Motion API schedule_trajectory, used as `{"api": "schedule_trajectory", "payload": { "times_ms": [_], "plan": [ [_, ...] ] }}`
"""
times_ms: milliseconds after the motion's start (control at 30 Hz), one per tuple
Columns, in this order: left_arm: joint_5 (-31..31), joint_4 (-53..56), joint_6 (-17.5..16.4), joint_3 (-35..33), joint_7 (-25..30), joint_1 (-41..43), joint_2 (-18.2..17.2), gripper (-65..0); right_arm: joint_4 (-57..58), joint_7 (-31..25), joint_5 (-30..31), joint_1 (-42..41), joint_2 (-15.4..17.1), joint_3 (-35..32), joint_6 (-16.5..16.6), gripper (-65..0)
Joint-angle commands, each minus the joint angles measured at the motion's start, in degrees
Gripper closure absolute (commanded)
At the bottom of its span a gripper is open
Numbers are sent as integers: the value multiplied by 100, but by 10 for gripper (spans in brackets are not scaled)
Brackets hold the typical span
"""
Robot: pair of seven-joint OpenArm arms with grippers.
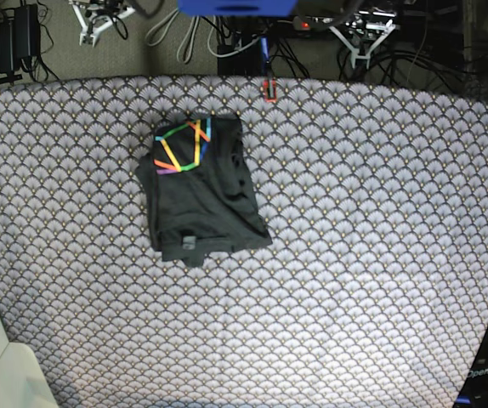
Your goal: Fold the T-shirt properly
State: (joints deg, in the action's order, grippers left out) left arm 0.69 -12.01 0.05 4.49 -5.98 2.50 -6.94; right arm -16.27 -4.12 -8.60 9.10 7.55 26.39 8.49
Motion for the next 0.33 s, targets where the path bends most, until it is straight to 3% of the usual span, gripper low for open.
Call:
{"api": "schedule_trajectory", "payload": {
  "times_ms": [0,100,300],
  "plan": [
    [-117,-17,52,65,4,-35,-58,-3,-30,-41,12,17,67,11,-150,0],
    [-337,27,60,285,391,-35,-102,-3,-30,-50,12,0,67,11,-669,0],
    [-381,625,69,311,848,-281,-137,-3,-21,-137,3,-36,49,11,-1328,0]
  ]
}}
